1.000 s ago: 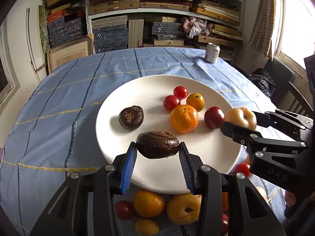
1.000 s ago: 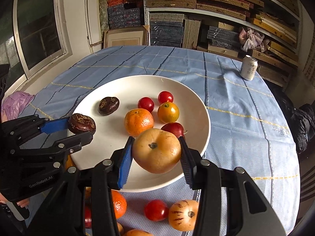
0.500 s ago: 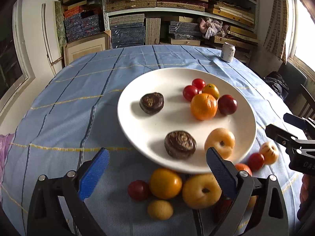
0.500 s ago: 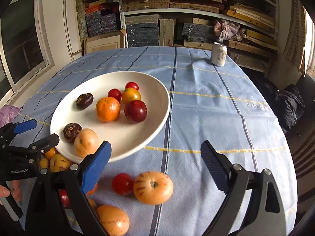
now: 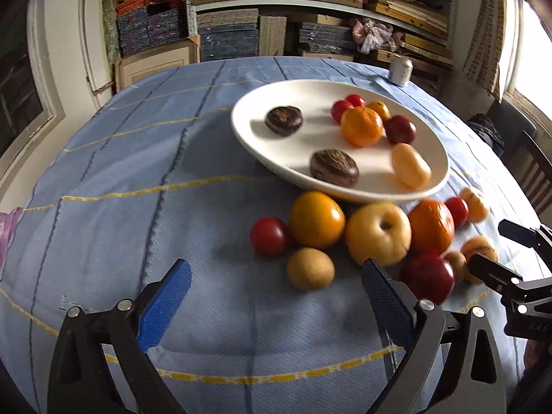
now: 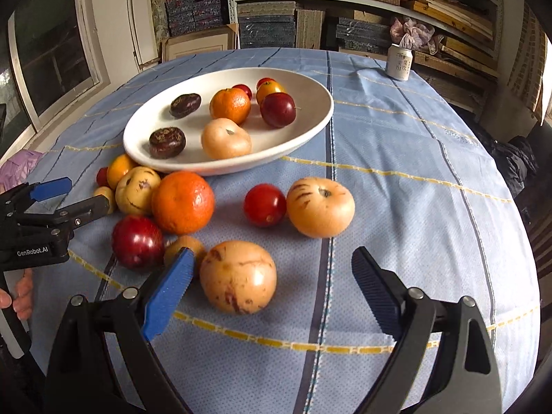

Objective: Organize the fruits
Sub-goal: 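Grasp the small brown fruit with the left tool while the right grasps the speckled pear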

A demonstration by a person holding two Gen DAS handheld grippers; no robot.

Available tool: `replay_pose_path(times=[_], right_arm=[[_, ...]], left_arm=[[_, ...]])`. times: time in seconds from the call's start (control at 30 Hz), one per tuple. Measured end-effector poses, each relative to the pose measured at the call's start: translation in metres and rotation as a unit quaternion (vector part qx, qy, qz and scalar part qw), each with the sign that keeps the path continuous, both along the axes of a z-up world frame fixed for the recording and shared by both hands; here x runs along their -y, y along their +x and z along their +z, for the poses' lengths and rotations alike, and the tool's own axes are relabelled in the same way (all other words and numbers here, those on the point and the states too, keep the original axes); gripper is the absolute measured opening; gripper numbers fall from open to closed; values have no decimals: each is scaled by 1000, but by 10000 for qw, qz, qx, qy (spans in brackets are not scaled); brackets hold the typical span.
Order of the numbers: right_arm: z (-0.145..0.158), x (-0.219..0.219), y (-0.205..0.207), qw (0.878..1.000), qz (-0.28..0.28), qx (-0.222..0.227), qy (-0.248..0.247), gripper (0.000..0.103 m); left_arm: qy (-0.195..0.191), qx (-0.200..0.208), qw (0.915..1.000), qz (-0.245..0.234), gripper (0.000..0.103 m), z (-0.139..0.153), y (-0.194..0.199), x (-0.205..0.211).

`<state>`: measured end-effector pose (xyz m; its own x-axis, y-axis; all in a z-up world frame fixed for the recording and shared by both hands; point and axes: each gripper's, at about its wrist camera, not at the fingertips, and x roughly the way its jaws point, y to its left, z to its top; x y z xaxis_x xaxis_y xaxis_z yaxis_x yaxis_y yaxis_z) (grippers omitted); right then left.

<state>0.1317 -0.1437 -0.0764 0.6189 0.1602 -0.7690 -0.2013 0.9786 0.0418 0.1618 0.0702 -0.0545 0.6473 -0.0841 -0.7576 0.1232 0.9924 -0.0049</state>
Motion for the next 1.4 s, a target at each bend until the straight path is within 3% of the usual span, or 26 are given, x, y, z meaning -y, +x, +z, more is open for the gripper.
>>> replay_pose_path(times=[0.1, 0.17, 0.23, 0.27, 0.3, 0.37, 0.4, 0.77, 0.87, 1.17, 1.4], right_arm=[[-8, 0, -1, 9998, 2, -180, -30, 91], [-9, 1, -2, 9997, 53, -221, 42, 84], [-9, -3, -3, 9994, 228, -241, 74, 58], [-9, -7, -3, 9996, 189, -197, -76, 50], [-8, -10, -4, 9996, 191, -161, -163, 44], [-8, -12, -4, 9995, 223, -179, -103, 44], [-7, -12, -5, 9994, 287, -198, -5, 44], [22, 0, 0, 9996, 142, 188, -132, 44], [30, 3, 3, 9994, 108, 279, -178, 44], [58, 3, 19, 9972, 149, 726, -84, 44], [66, -9, 49, 9959, 337, 822, -139, 44]], left_arm=[[237, -335, 9991, 39, 98, -13, 11, 10], [166, -250, 9995, -23, 87, -9, 12, 13], [109, -226, 9996, -148, 78, -8, 10, 14], [73, -211, 9996, -182, 70, -7, 9, 14], [62, -167, 9997, -180, 49, -6, 7, 15], [-209, -109, 9995, -190, 30, -4, 5, 14], [-349, -136, 9991, -216, 30, -4, 5, 14], [-351, 160, 9972, -641, 27, 18, -9, 31], [-51, 334, 9965, -760, 27, 25, -9, 42], [13, 605, 9920, -1111, 27, 52, 0, 63], [166, 641, 9911, -1151, 27, 62, 30, 75]])
